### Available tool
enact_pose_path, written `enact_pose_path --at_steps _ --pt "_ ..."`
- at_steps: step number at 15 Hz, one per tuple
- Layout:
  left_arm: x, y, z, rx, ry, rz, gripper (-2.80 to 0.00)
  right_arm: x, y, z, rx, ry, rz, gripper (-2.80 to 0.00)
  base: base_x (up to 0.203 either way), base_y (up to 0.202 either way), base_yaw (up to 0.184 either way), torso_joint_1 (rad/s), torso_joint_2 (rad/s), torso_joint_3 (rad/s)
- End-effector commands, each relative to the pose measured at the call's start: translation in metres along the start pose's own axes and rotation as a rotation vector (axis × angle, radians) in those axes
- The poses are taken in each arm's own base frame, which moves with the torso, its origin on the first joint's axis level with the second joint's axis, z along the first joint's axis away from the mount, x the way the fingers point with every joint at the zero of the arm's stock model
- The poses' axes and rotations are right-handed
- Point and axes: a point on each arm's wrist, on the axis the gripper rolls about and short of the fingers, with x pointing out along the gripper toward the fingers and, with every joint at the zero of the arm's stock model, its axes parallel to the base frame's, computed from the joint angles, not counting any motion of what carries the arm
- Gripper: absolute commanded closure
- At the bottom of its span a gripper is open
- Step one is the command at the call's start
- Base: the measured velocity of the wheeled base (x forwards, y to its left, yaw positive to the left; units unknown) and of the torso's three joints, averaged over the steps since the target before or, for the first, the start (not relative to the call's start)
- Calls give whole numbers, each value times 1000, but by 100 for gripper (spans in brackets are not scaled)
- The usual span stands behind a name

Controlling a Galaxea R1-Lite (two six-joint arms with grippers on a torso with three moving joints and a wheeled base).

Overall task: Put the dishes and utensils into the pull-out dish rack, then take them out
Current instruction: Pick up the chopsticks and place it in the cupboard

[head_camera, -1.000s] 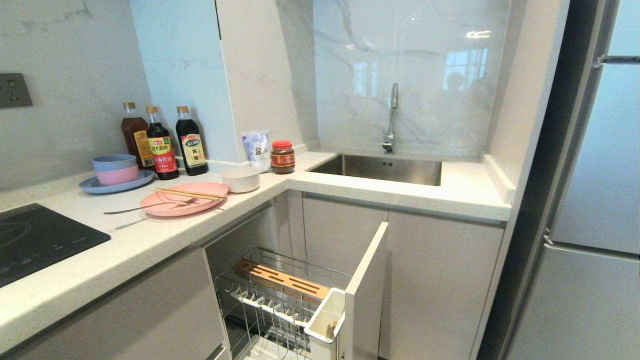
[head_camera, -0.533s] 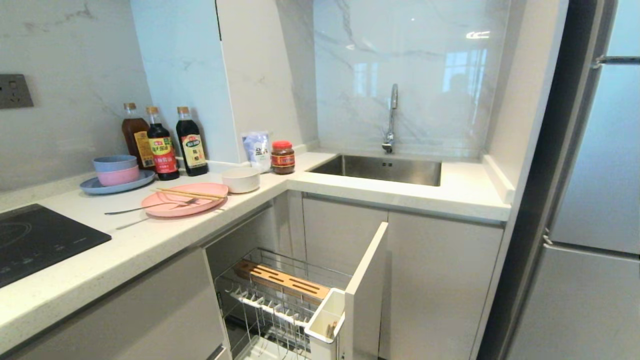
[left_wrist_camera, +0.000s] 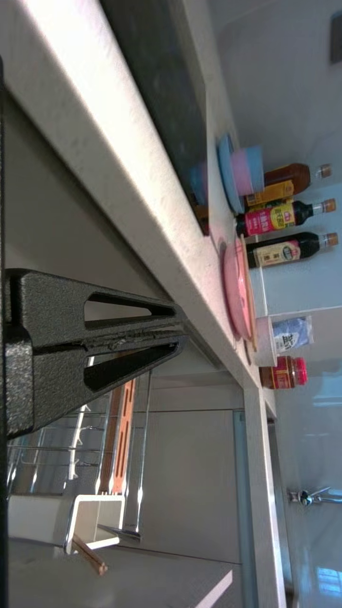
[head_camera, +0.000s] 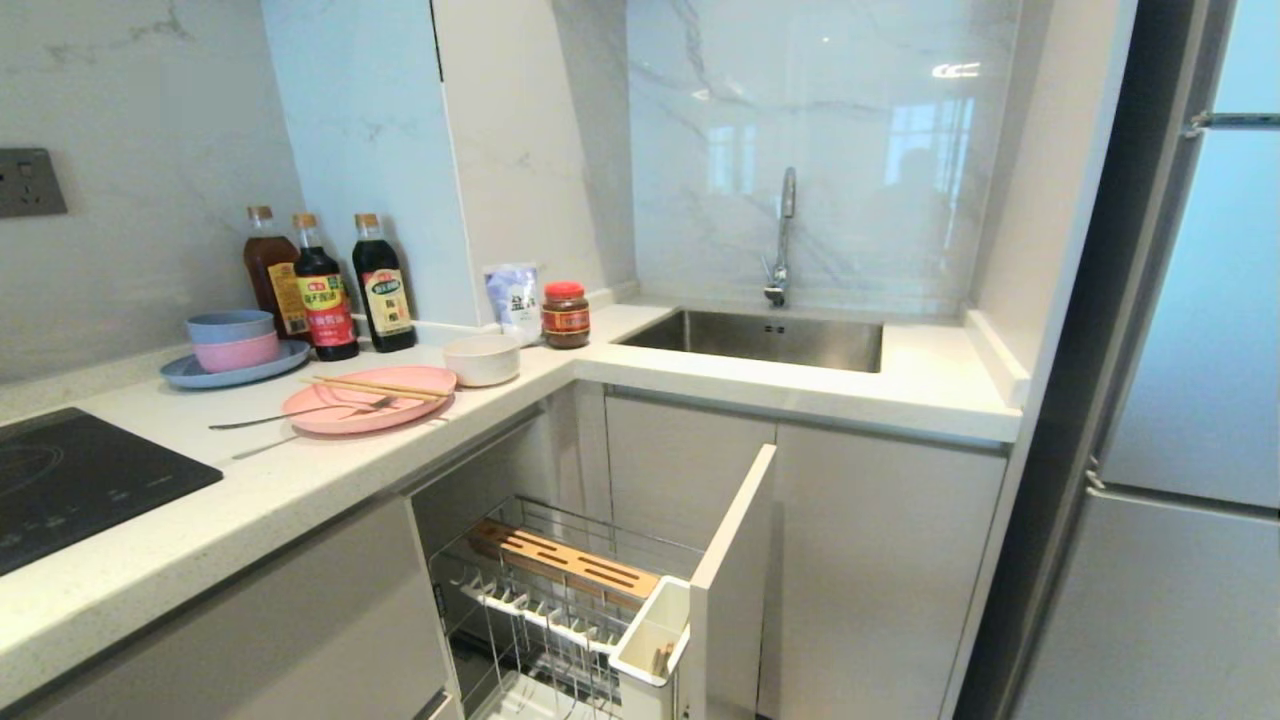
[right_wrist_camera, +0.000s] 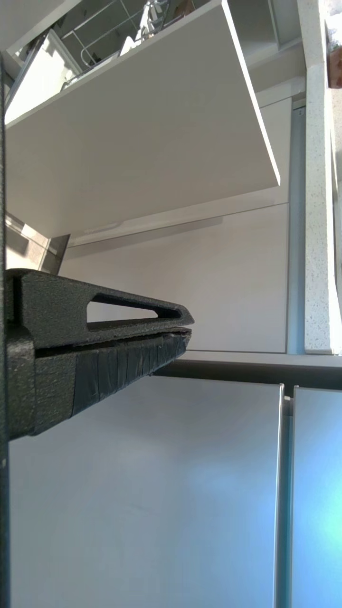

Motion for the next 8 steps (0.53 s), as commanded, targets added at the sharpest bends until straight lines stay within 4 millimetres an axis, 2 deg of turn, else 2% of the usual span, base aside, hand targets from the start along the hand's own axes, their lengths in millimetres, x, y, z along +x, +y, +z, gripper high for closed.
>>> enact_pose_path --at_steps 1,3,4,5,7,8 --pt "2 -5 -22 0 -3 -2 0 0 0 0 1 1 0 0 0 0 0 0 0 0" --pt "8 -10 -43 -1 25 -25 0 0 0 0 48 1 0 0 0 0 0 0 0 0" --pt "8 -11 -47 -31 52 -52 0 0 0 0 132 1 0 0 0 0 0 0 0 0" --pt "8 -12 -47 -48 63 -64 0 0 0 0 141 1 0 0 0 0 0 0 0 0" --pt "7 -13 -50 -49 82 -100 0 0 0 0 4 1 0 0 0 0 0 0 0 0" --pt "7 -14 -53 -54 124 -125 0 0 0 0 1 1 0 0 0 0 0 0 0 0"
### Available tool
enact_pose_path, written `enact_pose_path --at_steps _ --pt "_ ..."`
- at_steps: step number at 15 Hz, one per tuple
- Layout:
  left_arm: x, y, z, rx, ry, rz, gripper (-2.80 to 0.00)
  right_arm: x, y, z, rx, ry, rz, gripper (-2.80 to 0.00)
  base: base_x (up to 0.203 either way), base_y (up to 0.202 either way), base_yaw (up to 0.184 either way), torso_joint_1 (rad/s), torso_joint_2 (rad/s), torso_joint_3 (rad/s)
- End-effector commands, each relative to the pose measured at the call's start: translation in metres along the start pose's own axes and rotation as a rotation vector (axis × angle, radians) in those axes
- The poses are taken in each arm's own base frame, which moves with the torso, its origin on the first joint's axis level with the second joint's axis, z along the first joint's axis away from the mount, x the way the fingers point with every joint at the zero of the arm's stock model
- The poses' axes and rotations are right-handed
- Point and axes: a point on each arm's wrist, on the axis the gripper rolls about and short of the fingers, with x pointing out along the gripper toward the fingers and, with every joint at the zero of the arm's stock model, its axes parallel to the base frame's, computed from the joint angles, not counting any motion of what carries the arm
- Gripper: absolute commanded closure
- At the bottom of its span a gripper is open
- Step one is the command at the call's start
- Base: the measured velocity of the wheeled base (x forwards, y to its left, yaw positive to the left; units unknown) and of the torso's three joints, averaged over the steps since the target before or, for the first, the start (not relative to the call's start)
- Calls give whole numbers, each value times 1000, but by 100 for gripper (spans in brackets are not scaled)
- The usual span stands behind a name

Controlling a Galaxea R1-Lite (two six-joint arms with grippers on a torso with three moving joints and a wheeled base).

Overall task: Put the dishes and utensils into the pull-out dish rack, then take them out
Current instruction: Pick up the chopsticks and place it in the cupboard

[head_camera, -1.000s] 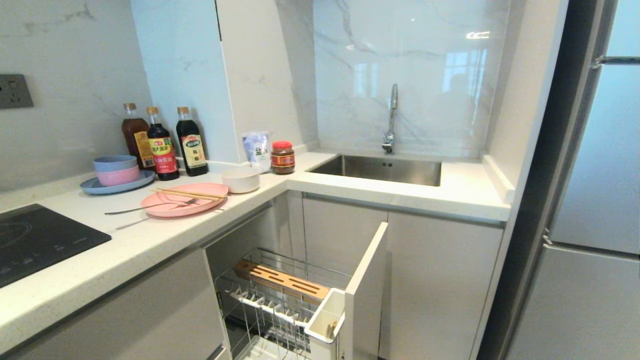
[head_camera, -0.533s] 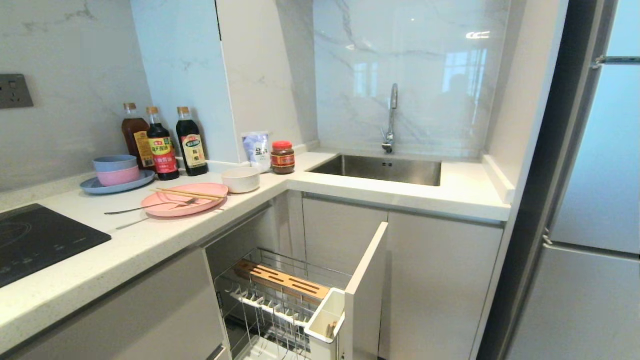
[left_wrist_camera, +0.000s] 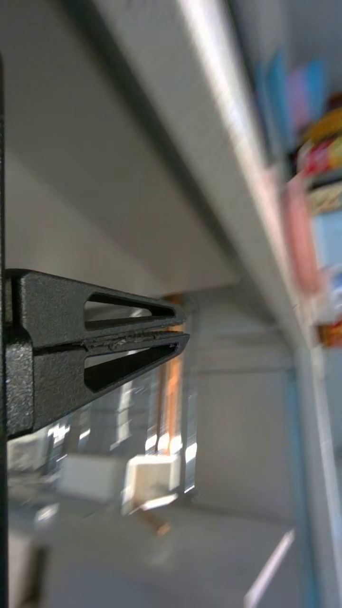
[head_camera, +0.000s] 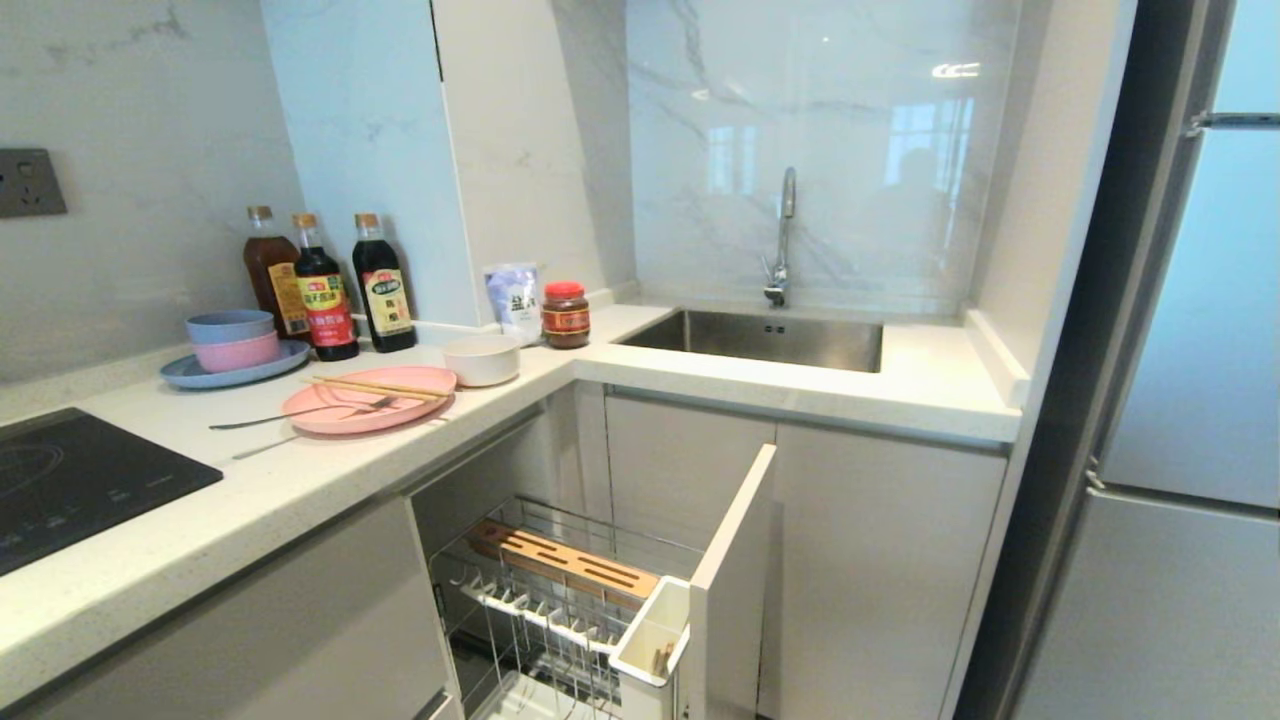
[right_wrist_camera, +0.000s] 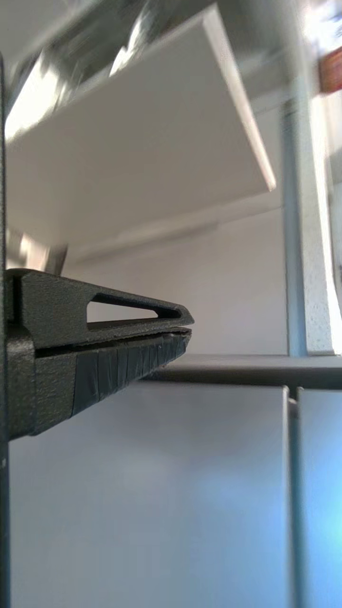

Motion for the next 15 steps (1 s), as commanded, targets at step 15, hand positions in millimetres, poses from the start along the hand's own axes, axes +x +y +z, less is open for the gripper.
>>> enact_pose_path --at_steps 15 --pt "0 0 0 -61 15 -3 0 0 0 0 -22 1 0 0 0 0 0 0 0 0"
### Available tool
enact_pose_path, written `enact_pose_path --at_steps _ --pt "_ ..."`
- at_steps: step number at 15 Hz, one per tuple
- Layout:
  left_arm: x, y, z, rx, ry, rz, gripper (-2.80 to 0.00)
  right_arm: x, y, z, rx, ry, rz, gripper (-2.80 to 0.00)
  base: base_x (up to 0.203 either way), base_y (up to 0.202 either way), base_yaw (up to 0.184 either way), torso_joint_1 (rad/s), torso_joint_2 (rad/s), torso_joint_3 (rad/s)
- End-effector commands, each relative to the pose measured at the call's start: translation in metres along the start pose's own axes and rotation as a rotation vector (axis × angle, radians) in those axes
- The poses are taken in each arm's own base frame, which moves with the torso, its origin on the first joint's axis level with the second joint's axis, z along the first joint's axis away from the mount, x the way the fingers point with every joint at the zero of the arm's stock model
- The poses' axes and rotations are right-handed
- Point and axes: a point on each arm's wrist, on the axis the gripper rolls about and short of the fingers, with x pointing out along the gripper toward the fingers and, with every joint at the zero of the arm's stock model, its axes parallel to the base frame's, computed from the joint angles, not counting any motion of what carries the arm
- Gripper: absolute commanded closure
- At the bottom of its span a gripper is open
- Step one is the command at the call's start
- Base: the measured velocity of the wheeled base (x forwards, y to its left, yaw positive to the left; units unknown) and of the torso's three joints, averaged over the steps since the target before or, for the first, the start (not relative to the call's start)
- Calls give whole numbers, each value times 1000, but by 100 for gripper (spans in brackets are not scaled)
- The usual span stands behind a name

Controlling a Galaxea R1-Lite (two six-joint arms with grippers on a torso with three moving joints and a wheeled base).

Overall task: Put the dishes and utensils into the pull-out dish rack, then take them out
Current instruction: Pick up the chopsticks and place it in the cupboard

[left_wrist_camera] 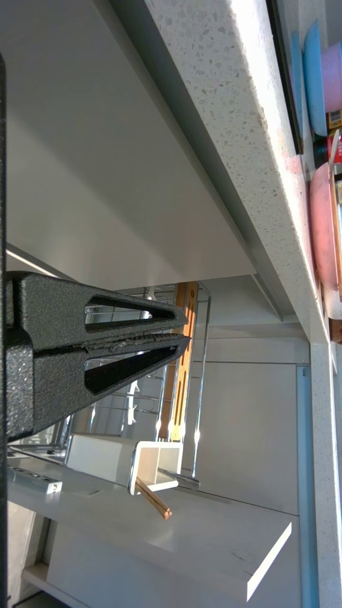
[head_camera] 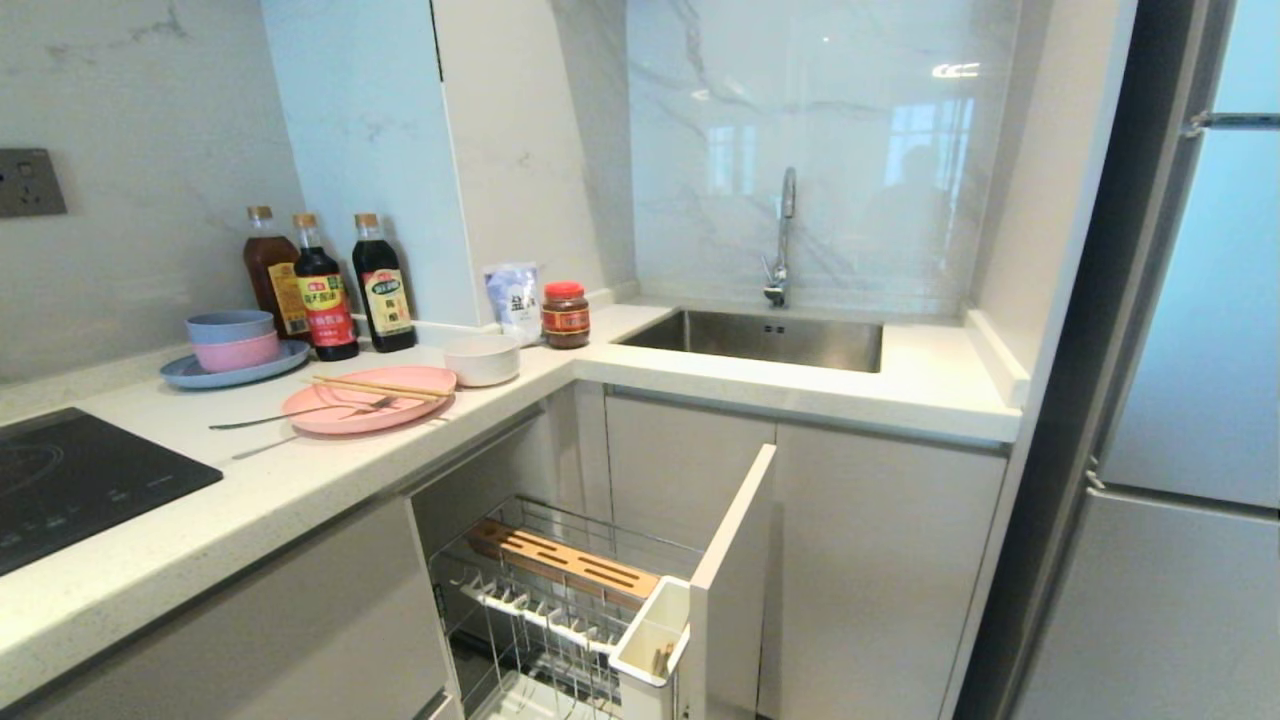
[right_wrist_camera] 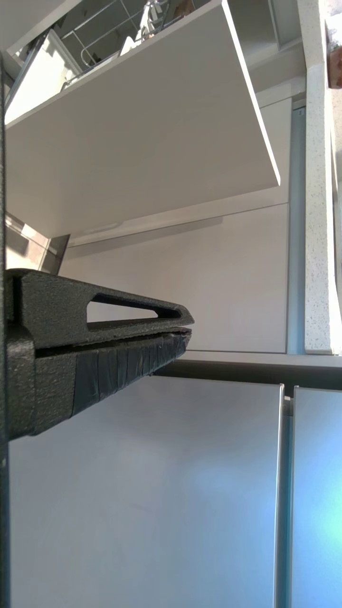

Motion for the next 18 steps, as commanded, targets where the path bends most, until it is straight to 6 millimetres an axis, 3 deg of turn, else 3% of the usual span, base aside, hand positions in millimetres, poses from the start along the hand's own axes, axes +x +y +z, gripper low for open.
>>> enact_pose_path --at_steps 1,6,18 --pt "0 0 0 5 0 0 0 0 0 0 0 1 0 0 0 0 0 0 0 0" --pt "0 0 0 1 3 14 0 0 0 0 0 1 0 0 0 0 0 2 0 -80" --pt "0 0 0 -4 3 15 0 0 0 0 0 1 0 0 0 0 0 4 3 -194"
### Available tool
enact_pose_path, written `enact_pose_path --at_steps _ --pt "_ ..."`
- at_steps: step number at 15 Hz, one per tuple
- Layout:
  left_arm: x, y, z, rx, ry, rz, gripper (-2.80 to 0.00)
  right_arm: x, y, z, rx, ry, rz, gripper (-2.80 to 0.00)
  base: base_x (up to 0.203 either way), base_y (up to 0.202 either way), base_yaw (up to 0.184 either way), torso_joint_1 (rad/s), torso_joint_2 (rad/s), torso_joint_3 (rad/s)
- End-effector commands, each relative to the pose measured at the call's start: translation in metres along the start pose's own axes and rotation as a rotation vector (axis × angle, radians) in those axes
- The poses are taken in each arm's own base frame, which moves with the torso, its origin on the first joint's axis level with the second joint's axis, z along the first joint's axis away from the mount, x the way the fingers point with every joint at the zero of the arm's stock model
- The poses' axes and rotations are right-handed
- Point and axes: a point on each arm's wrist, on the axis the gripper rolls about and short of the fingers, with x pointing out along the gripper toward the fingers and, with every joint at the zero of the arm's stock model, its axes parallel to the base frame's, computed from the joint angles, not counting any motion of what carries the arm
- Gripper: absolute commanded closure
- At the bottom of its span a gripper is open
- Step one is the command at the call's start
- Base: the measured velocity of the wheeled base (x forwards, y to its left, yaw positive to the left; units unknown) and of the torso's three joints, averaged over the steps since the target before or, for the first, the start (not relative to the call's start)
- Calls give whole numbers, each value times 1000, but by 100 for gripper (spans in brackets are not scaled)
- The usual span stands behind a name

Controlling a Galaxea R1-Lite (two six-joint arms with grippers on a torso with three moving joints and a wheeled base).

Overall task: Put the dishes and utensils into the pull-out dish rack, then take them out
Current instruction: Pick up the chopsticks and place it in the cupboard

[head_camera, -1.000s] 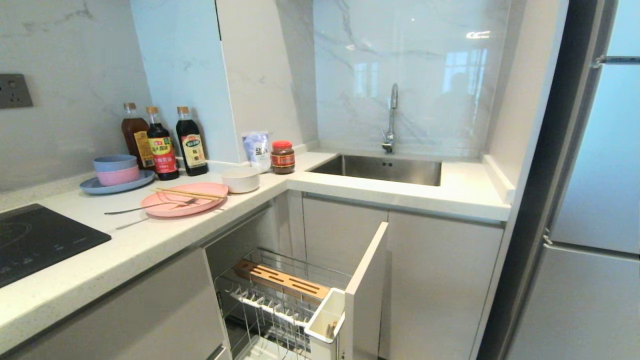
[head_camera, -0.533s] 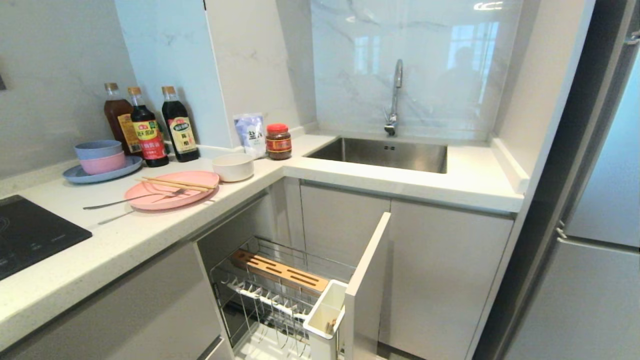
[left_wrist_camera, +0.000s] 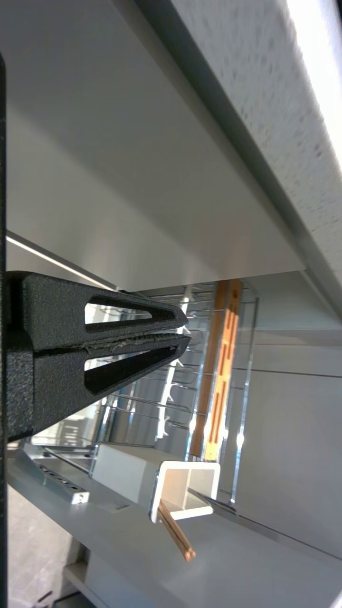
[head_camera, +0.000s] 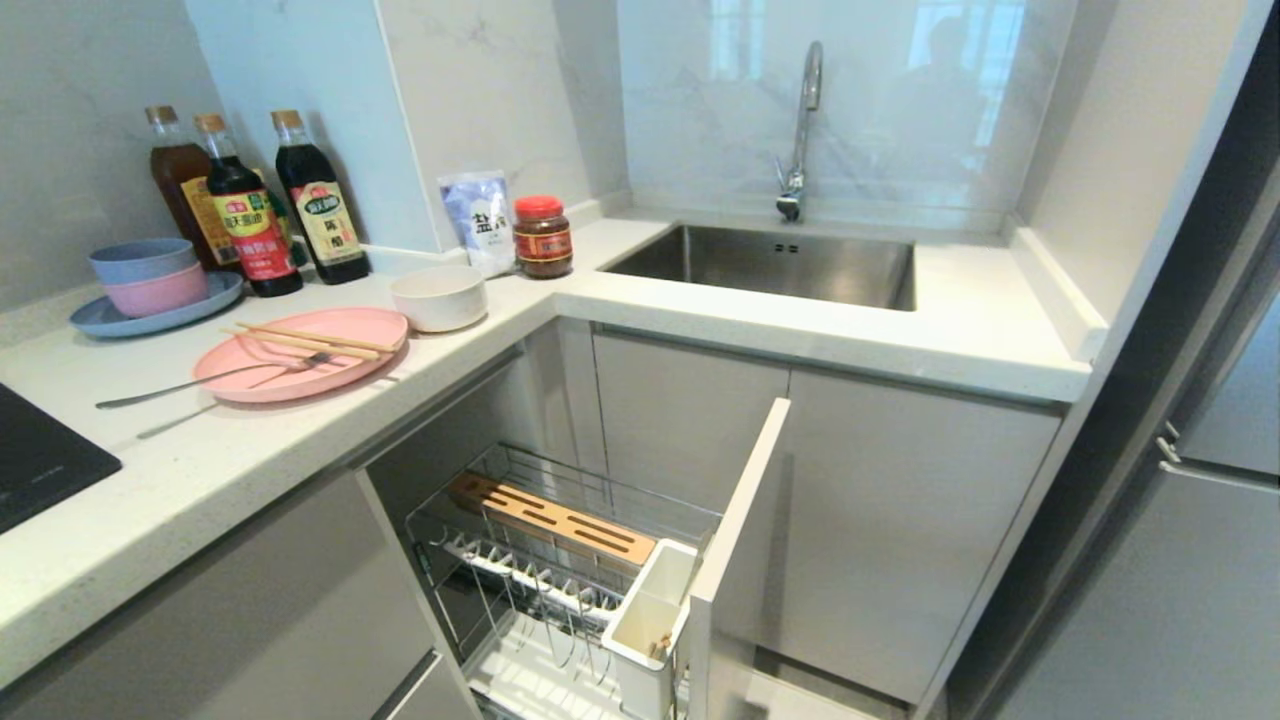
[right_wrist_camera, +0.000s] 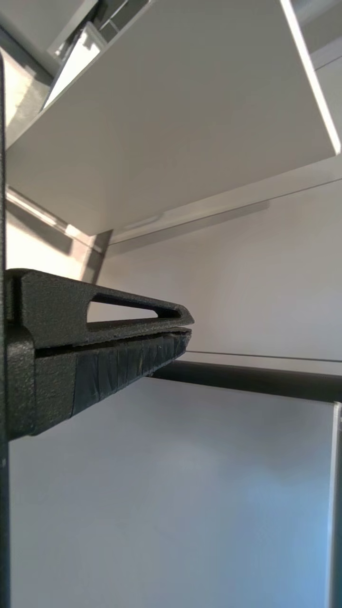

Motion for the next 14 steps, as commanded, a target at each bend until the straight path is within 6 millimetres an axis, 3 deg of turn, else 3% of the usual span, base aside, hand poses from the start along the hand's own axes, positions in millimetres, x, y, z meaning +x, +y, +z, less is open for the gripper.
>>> enact_pose_path --at_steps 1,14 --pt "0 0 0 1 2 0 0 0 0 0 0 1 0 0 0 0 0 4 6 -206" --pt "0 0 0 -1 2 -1 0 0 0 0 1 1 0 0 0 0 0 3 3 -197"
